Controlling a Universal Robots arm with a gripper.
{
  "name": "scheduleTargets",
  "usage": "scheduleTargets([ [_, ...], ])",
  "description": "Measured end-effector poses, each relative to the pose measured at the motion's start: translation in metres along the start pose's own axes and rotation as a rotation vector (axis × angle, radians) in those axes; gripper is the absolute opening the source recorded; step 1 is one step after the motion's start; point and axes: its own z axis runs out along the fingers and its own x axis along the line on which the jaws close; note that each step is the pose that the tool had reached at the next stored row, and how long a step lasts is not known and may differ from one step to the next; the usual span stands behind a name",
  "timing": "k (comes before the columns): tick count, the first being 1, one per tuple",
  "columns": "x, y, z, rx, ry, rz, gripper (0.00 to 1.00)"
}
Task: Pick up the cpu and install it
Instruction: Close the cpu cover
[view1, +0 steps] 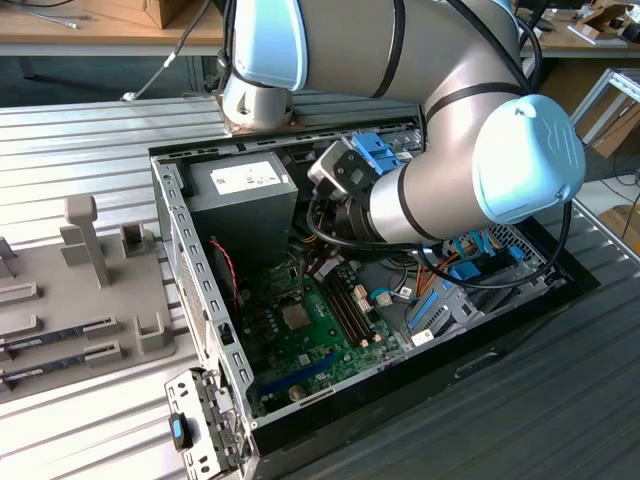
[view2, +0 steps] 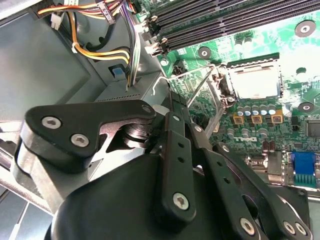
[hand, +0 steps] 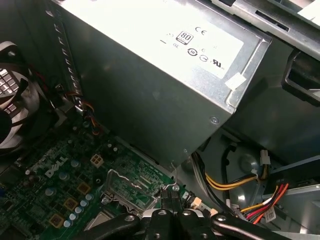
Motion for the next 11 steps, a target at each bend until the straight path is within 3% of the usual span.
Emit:
scheduleTargets([
  [11, 0.0061, -0.007, -0.0058, 0.0001, 0.0001, 0.0, 0.11],
])
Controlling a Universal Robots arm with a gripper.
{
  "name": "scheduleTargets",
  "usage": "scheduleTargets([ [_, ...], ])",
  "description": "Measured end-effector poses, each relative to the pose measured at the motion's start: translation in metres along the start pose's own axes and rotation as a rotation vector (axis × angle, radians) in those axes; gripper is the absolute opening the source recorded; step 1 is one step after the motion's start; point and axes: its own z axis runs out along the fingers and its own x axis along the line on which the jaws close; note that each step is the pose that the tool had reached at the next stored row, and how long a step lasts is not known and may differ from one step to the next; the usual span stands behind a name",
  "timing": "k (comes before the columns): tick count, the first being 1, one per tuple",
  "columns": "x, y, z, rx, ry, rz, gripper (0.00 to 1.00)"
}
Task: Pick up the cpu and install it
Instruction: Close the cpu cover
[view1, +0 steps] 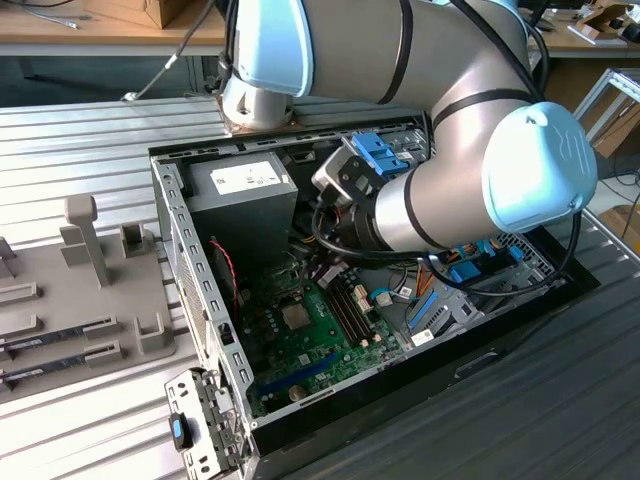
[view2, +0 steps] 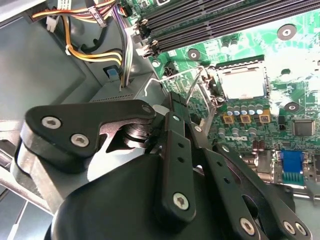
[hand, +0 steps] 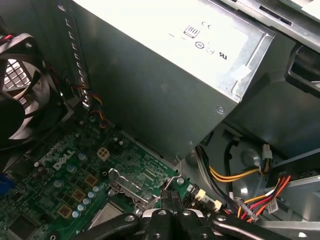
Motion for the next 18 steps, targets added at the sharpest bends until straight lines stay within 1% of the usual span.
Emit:
scheduleTargets([
  [8, 0.0026, -0.003, -0.0024, 0.0, 0.0001, 0.0, 0.11],
  [18, 0.0043, -0.005, -0.0046, -0.0002, 0.0, 0.0, 0.11],
])
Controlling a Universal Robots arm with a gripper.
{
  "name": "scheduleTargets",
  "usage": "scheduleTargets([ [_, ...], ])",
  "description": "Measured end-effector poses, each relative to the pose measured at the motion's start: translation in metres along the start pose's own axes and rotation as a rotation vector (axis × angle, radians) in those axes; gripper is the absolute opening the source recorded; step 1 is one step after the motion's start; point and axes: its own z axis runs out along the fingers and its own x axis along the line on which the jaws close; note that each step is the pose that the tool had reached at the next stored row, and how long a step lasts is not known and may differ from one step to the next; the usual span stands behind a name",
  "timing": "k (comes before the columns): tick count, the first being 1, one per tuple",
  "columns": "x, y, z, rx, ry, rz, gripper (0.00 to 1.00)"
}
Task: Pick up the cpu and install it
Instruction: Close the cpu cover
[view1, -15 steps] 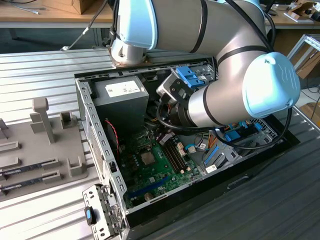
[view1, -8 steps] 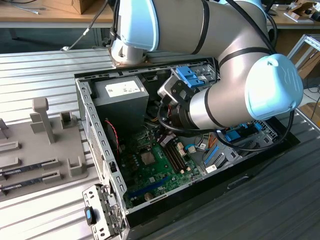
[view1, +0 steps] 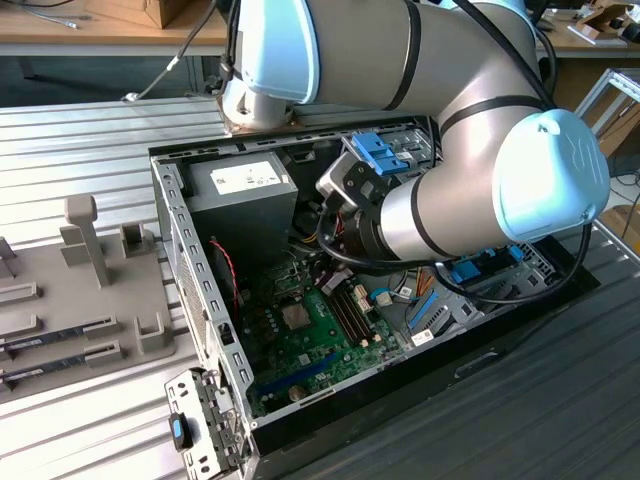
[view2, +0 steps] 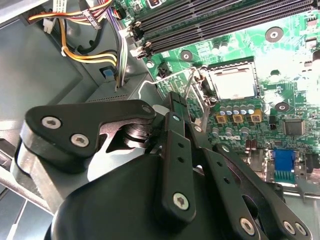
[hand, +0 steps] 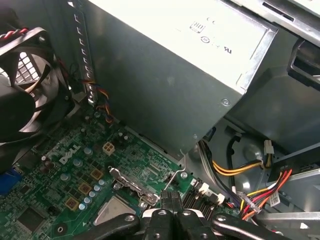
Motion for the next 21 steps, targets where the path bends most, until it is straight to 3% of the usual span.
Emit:
scheduleTargets([
  [21, 0.0028, -0.0033, -0.0028, 0.0, 0.0001, 0.0, 0.11],
])
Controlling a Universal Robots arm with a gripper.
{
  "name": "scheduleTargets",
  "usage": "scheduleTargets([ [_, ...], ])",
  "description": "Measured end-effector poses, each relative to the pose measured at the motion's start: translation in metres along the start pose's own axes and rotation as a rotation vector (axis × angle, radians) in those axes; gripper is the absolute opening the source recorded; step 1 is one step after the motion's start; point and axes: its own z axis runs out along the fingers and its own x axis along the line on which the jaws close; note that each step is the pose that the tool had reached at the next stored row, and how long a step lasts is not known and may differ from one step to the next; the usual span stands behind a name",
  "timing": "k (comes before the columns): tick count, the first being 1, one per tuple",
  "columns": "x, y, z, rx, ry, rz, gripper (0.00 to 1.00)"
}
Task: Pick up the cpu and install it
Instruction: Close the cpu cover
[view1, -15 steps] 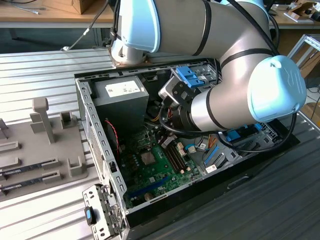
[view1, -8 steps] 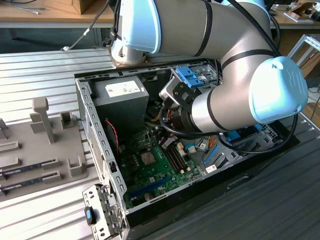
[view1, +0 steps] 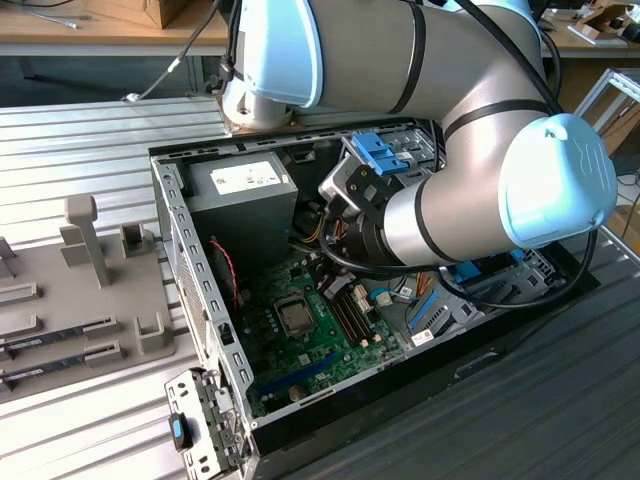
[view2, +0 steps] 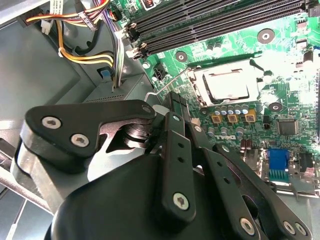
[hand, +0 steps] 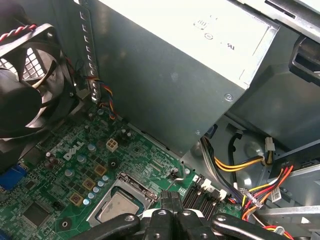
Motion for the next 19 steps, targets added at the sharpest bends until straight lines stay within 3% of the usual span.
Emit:
scheduleTargets([
  [7, 0.0, 0.0, 0.0, 0.0008, 0.0005, 0.0, 0.11],
  [9, -0.0054, 0.0044, 0.0033, 0.0305, 0.0217, 0.006, 0.11],
  [10, -0.0172, 0.007, 0.0068, 0.0567, 0.043, 0.008, 0.11],
  [11, -0.0293, 0.015, 0.0133, 0.0627, 0.05, 0.005, 0.11],
  [13, -0.0341, 0.0202, 0.0169, 0.0615, 0.0534, -0.001, 0.11],
  [19, -0.0393, 0.026, 0.0214, 0.0556, 0.0699, -0.034, 0.11],
])
